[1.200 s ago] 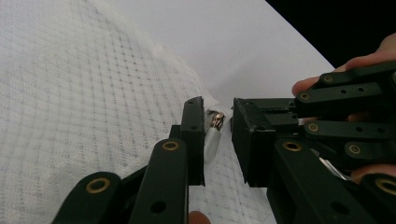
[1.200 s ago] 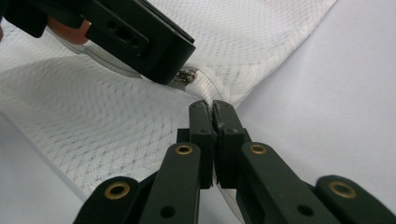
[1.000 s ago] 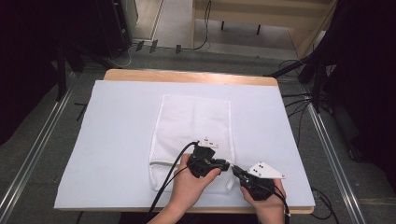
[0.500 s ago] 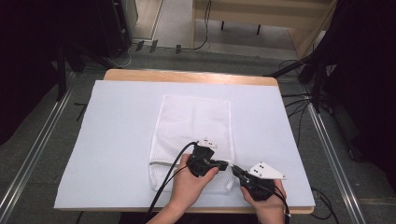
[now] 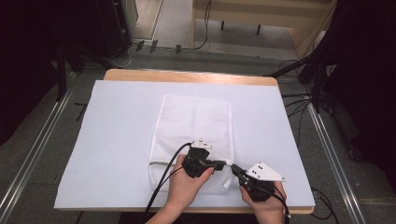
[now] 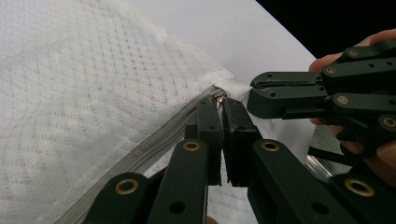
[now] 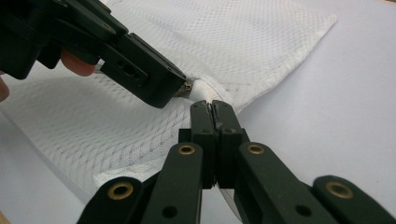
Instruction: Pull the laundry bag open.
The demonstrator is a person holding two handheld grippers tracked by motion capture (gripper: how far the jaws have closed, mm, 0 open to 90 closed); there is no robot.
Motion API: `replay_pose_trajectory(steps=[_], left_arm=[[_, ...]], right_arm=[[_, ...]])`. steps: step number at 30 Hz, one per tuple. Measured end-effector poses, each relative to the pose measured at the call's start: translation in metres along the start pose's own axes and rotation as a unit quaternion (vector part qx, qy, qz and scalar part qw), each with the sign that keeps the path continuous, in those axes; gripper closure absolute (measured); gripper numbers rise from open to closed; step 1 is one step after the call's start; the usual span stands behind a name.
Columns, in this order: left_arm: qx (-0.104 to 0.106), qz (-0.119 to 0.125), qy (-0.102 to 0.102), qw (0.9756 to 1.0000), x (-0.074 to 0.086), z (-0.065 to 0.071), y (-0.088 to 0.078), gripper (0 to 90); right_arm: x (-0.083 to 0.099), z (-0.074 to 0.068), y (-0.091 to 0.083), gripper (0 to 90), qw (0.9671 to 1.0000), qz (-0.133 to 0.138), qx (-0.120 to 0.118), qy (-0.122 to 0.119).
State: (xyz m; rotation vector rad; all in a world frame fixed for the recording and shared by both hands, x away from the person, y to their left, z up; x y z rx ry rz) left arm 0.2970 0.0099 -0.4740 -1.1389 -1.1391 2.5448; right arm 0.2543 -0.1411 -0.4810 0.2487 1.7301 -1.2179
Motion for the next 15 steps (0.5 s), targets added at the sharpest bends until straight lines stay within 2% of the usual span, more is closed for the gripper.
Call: replay_pose_trajectory(steps=[6, 12, 15], left_arm=[[-0.008, 0.002, -0.014, 0.9999, 0.007, -0.013, -0.006, 87.9], [-0.013, 0.003, -0.022, 0.9997, 0.013, -0.021, -0.011, 87.8], [-0.022, 0.002, -0.026, 0.9994, 0.021, -0.03, -0.016, 87.8]], right_arm=[[-0.001, 0.004, -0.004, 90.0, 0.9999, 0.007, 0.003, 0.009], [-0.002, 0.004, -0.005, 90.0, 0.9999, 0.011, 0.001, 0.006], [-0.002, 0.003, -0.006, 90.0, 0.9999, 0.013, 0.002, 0.003]])
Point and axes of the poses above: each handheld gripper's, and its own axes: y roughly forward along the jaws, x roughly out of its underside, z roughly to its right, the point moved 5 cm from there along y, roughly forward along the jaws, and after that the axes turned 6 degrees about -z, right-handed, at the moved point
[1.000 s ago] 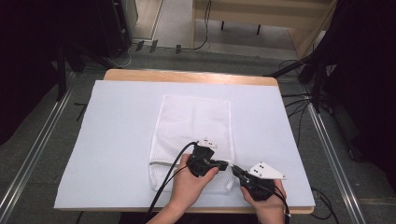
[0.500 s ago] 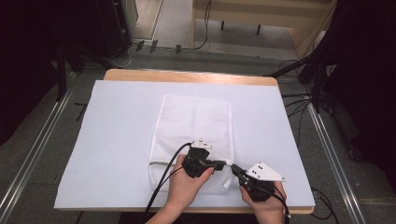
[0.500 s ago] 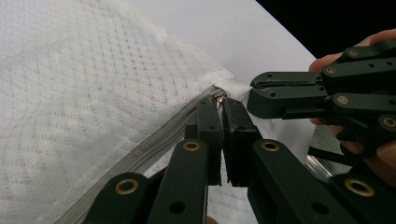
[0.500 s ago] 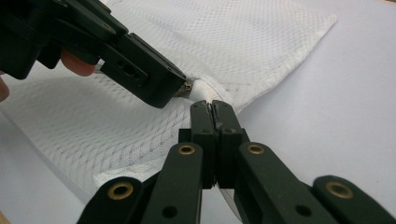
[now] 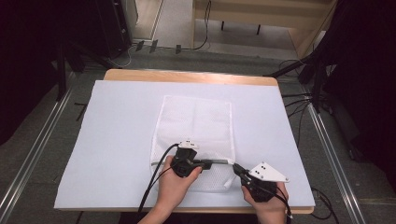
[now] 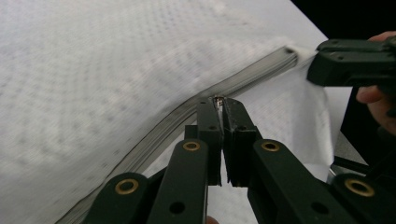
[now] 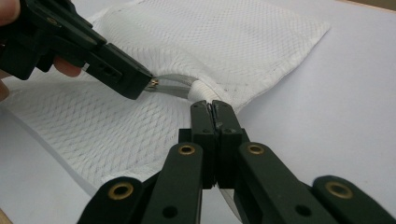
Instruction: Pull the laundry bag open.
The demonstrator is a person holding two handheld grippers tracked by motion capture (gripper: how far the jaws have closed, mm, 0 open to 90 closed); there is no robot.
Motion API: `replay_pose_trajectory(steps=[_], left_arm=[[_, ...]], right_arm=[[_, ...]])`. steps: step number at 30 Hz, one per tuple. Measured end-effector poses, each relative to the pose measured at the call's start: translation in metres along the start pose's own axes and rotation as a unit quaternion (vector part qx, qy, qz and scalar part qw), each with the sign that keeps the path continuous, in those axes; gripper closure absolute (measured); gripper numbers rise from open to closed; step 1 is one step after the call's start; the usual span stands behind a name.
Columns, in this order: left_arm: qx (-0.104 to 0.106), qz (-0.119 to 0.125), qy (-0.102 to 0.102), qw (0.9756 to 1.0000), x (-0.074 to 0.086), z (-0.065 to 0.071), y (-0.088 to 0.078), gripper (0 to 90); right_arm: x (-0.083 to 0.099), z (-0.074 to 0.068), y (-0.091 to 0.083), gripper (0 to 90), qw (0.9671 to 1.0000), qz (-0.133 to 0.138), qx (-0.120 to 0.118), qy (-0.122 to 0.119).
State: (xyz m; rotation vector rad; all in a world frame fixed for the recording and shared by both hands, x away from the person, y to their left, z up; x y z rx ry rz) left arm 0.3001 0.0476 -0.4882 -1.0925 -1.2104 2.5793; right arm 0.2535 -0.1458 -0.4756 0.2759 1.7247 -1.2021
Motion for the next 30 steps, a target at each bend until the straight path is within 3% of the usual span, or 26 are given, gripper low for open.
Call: replay_pose_trajectory(steps=[14, 22, 30], left_arm=[[-0.037, 0.0, -0.008, 0.9993, 0.026, -0.035, -0.034, 87.7], [-0.065, -0.001, -0.029, 0.9974, 0.05, -0.063, -0.059, 87.7], [-0.084, 0.009, -0.051, 0.9951, 0.061, -0.087, -0.083, 87.7]], right_arm=[[-0.001, -0.005, 0.0, 90.0, 1.0, -0.001, 0.005, -0.004], [0.0, 0.003, -0.003, 90.0, 0.9999, 0.001, 0.013, 0.008], [-0.002, 0.004, -0.004, 90.0, 0.9998, 0.005, 0.015, 0.011]])
Point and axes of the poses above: each handheld gripper's, and its own axes: y roughly forward along the jaws, x roughly out of its underside, z roughly to its right, the point moved 5 cm from there along y, roughly forward along the jaws, and after that the axes turned 6 degrees about -z, right-handed, at the moved point
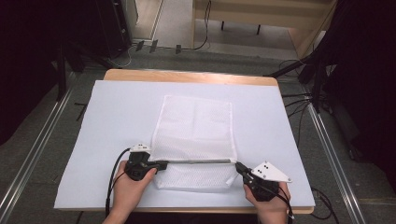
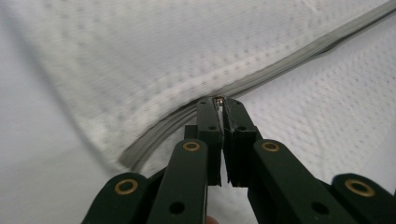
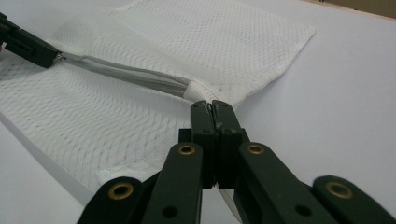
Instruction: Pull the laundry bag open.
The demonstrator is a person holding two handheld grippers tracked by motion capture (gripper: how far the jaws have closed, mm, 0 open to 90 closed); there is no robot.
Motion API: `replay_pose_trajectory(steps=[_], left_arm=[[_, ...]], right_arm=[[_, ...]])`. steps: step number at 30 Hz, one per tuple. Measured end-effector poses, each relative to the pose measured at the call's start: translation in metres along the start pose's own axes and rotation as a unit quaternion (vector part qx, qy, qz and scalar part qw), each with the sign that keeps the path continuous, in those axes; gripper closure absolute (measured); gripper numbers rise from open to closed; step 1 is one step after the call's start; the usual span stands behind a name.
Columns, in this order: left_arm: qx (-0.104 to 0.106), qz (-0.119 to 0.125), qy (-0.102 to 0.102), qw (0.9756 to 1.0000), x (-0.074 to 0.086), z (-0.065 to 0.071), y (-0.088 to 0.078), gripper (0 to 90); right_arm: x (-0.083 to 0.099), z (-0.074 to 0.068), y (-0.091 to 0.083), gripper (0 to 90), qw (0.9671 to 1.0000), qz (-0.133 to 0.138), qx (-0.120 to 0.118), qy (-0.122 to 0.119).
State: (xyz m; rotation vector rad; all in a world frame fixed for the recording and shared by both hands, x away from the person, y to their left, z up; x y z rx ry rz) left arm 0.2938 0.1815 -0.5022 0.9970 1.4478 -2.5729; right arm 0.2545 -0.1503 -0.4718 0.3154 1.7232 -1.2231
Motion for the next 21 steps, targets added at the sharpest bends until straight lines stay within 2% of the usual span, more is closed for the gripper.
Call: replay_pose_trajectory(steps=[9, 11, 12, 13, 15, 16, 17, 19, 20, 21], left_arm=[[-0.011, 0.012, -0.023, 0.9996, 0.006, -0.022, -0.019, 87.7], [-0.027, 0.01, -0.025, 0.9993, 0.009, -0.028, -0.023, 87.8], [-0.014, 0.01, -0.031, 0.9994, 0.011, -0.03, -0.025, 87.7], [-0.005, 0.01, -0.035, 0.9993, 0.013, -0.03, -0.025, 87.7], [-0.009, 0.013, -0.023, 0.9996, 0.015, -0.029, -0.026, 87.6], [-0.001, 0.015, -0.01, 0.9998, 0.016, -0.027, -0.026, 87.1], [0.013, 0.02, -0.005, 0.9997, 0.016, -0.027, -0.027, 84.4], [0.031, 0.05, -0.006, 0.9983, 0.017, -0.028, -0.033, 59.7], [0.03, 0.067, -0.005, 0.9973, 0.017, -0.03, -0.036, 48.9], [0.014, 0.086, 0.002, 0.9962, 0.017, -0.031, -0.041, 38.4]], right_arm=[[-0.001, 0.002, -0.002, 90.0, 1.0, 0.003, 0.002, -0.001], [-0.001, 0.004, -0.003, 90.0, 1.0, 0.004, 0.004, 0.003], [-0.001, 0.006, -0.003, 90.0, 1.0, 0.005, 0.008, 0.003], [-0.001, 0.006, -0.004, 90.0, 1.0, 0.005, -0.002, 0.007], [-0.001, 0.005, -0.003, 90.0, 1.0, 0.004, 0.001, 0.004], [-0.001, 0.004, -0.003, 90.0, 1.0, 0.003, 0.003, 0.003], [-0.001, 0.004, -0.003, 90.0, 1.0, 0.008, 0.002, 0.002], [-0.002, 0.005, -0.004, 90.0, 0.9999, 0.011, -0.001, 0.003], [-0.002, 0.005, -0.005, 90.0, 0.9999, 0.01, -0.001, 0.004], [-0.001, 0.006, -0.005, 90.0, 0.9999, 0.01, -0.002, 0.006]])
Point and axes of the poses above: each handheld gripper's, and its own axes: y roughly forward along the jaws, x roughly out of its underside, z roughly to its right, the point moved 5 cm from there along y, roughly forward along the jaws, and after that the axes turned 6 degrees about -z, right-handed, at the moved point
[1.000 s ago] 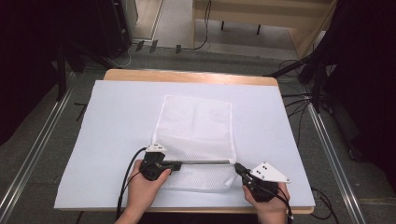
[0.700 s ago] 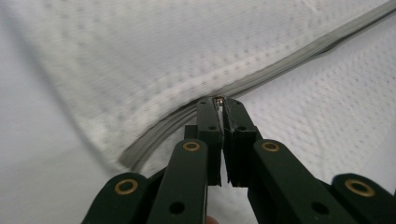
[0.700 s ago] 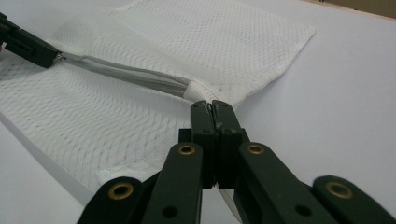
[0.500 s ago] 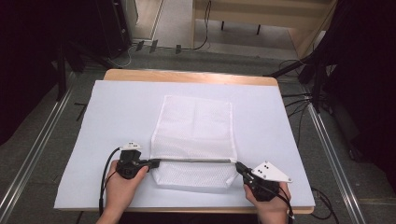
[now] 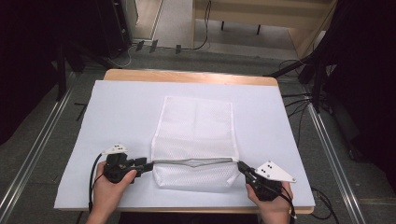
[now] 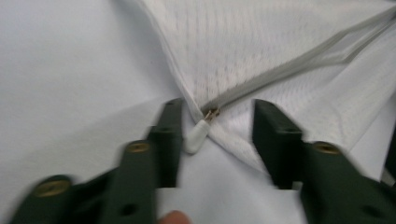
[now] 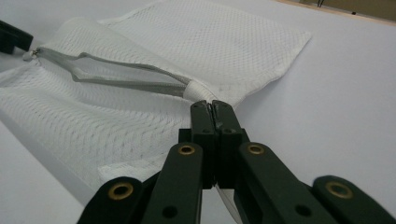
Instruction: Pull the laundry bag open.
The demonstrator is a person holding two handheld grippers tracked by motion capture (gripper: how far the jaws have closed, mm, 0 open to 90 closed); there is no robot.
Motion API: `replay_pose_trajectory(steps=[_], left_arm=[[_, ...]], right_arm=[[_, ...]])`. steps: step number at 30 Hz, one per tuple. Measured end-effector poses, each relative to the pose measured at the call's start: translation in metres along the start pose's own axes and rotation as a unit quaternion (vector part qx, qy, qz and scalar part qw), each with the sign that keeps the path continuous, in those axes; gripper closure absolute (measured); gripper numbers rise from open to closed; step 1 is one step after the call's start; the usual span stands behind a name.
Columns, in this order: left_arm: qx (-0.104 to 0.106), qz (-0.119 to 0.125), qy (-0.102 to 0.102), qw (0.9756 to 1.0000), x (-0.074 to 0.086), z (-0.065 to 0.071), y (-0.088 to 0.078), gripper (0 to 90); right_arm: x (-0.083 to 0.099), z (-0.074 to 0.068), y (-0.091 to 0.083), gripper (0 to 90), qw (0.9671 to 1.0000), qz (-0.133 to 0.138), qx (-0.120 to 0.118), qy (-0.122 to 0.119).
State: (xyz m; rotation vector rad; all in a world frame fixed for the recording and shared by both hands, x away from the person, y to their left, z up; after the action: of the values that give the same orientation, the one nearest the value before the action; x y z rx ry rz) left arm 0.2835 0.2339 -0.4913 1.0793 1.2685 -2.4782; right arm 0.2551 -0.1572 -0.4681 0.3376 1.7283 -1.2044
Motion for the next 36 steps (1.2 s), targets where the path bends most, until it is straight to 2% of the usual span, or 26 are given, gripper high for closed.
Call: replay_pose_trajectory(steps=[2, 4, 6, 10, 13, 16, 20, 25, 30, 36], left_arm=[[-0.043, 0.035, 0.018, 0.9983, -0.001, -0.002, -0.011, 23.7], [-0.07, 0.055, 0.038, 0.9953, -0.001, -0.006, -0.023, 11.8], [-0.089, 0.068, 0.042, 0.9927, 0.0, -0.011, -0.033, 10.5], [-0.111, 0.08, 0.023, 0.9903, 0.005, -0.025, -0.047, 10.5], [-0.12, 0.084, 0.009, 0.9891, 0.009, -0.035, -0.054, 11.3], [-0.132, 0.086, 0.009, 0.9875, 0.011, -0.04, -0.057, 11.5], [-0.141, 0.091, 0.015, 0.9857, 0.011, -0.045, -0.062, 11.6], [-0.145, 0.09, 0.011, 0.9852, 0.012, -0.05, -0.063, 11.6], [-0.145, 0.09, 0.013, 0.9853, 0.013, -0.052, -0.063, 11.6], [-0.146, 0.09, 0.013, 0.9852, 0.014, -0.055, -0.065, 11.5]], right_arm=[[0.001, 0.0, 0.0, 90.0, 1.0, -0.002, -0.002, 0.001], [0.001, 0.0, 0.001, 90.0, 1.0, -0.002, -0.004, 0.002], [0.001, 0.0, 0.002, 90.0, 1.0, -0.001, -0.007, 0.001], [0.005, 0.002, 0.005, 89.7, 0.9999, -0.004, -0.01, 0.009], [0.006, 0.006, 0.005, 89.7, 0.9999, -0.003, -0.007, 0.01], [0.005, 0.007, 0.005, 87.9, 0.9999, -0.001, -0.006, 0.013], [0.009, 0.011, 0.008, 72.8, 0.9996, -0.007, -0.005, 0.027], [0.012, 0.018, 0.007, 58.3, 0.9994, -0.009, -0.004, 0.034], [0.014, 0.028, 0.005, 38.9, 0.9988, -0.008, -0.01, 0.047], [0.016, 0.04, 0.0, 29.4, 0.9984, -0.01, -0.009, 0.054]])
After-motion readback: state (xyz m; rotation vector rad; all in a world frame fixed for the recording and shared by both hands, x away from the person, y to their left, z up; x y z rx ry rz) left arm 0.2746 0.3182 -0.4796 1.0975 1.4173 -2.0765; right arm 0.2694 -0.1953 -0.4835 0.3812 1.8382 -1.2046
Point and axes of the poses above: each handheld gripper's, and its own axes: y roughly forward along the jaws, x roughly out of its underside, z roughly to its right, the point moved 5 cm from there along y, roughly forward along the jaws, and after that the axes turned 6 degrees about -z, right-handed, at the moved point
